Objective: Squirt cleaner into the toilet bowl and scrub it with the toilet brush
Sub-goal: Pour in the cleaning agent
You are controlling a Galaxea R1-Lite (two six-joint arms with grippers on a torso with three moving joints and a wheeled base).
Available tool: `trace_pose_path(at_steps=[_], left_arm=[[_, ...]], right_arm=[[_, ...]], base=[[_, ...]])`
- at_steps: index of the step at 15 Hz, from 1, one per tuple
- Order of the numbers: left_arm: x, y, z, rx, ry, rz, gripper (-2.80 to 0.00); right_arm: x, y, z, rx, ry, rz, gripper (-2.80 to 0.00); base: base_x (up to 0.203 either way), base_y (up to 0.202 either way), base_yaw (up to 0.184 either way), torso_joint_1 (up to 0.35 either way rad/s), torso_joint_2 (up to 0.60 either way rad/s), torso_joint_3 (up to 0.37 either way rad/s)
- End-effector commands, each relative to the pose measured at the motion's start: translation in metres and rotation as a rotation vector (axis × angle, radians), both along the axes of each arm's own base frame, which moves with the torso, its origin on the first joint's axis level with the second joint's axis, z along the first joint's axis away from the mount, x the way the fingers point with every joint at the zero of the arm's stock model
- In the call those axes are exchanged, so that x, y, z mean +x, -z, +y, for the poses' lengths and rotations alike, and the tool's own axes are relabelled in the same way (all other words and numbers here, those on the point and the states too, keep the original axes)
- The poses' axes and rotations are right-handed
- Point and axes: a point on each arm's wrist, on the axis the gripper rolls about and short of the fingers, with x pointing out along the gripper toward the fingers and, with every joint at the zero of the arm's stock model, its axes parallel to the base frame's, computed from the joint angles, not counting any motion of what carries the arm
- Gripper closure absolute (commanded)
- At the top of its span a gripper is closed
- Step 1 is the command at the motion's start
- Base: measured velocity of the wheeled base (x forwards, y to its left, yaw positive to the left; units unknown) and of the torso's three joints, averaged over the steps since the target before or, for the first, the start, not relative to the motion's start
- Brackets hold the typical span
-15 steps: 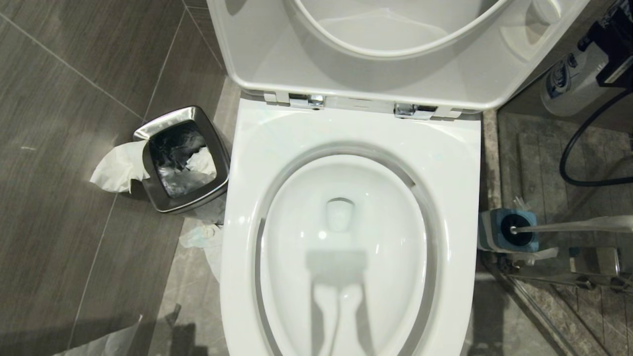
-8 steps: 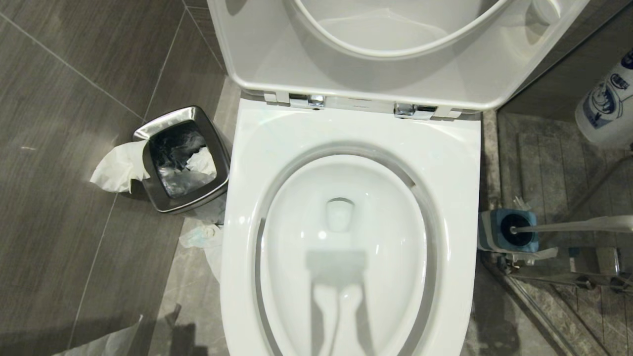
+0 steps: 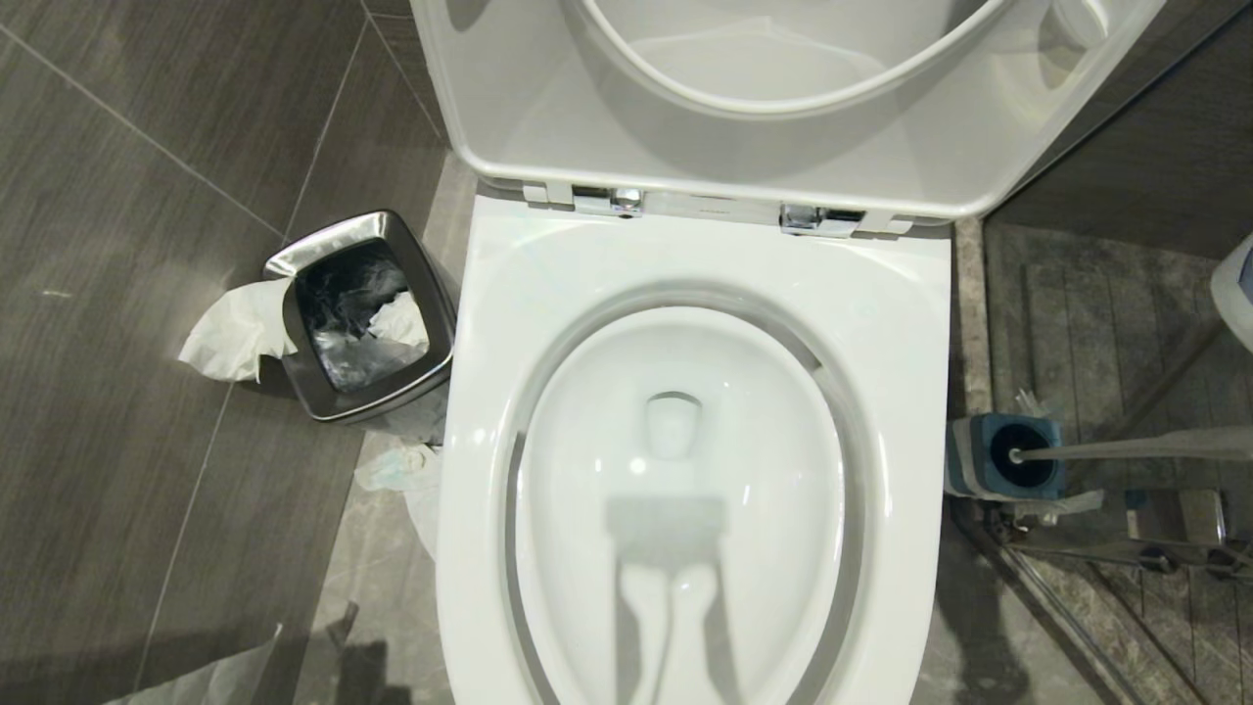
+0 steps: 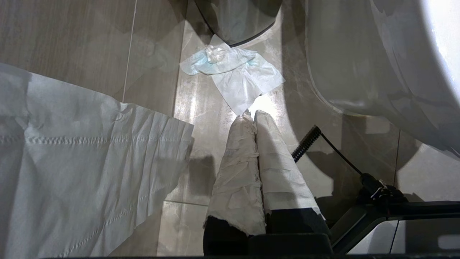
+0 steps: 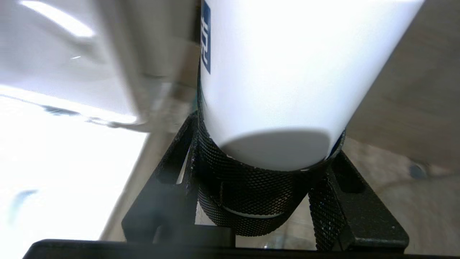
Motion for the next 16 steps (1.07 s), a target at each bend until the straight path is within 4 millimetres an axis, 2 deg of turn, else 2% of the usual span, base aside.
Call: trace_pose_path(at_steps=[1, 8, 11, 16], left_arm=[[0.0, 0.0, 0.0, 0.0, 0.0, 0.003, 0.0], [0.0, 0.0, 0.0, 0.0, 0.0, 0.002, 0.0], [0.0, 0.0, 0.0, 0.0, 0.0, 0.003, 0.0], [0.0, 0.0, 0.0, 0.0, 0.0, 0.002, 0.0]], right_arm=[[-0.018, -0.005, 0.002, -0.028, -0.041, -0.047, 0.0], [-0.014, 0.006, 0.008, -0.255, -0.192, -0.025, 0.0], [-0.003, 0.012, 0.013, -0.355, -0.279, -0.013, 0.0], [0.017, 0.003, 0.027, -0.424, -0.392, -0.032, 0.0]], base=[[0.0, 0.0, 0.0, 0.0, 0.0, 0.0], [0.0, 0.0, 0.0, 0.0, 0.0, 0.0], [0.0, 0.0, 0.0, 0.0, 0.0, 0.0], [0.0, 0.0, 0.0, 0.0, 0.0, 0.0]])
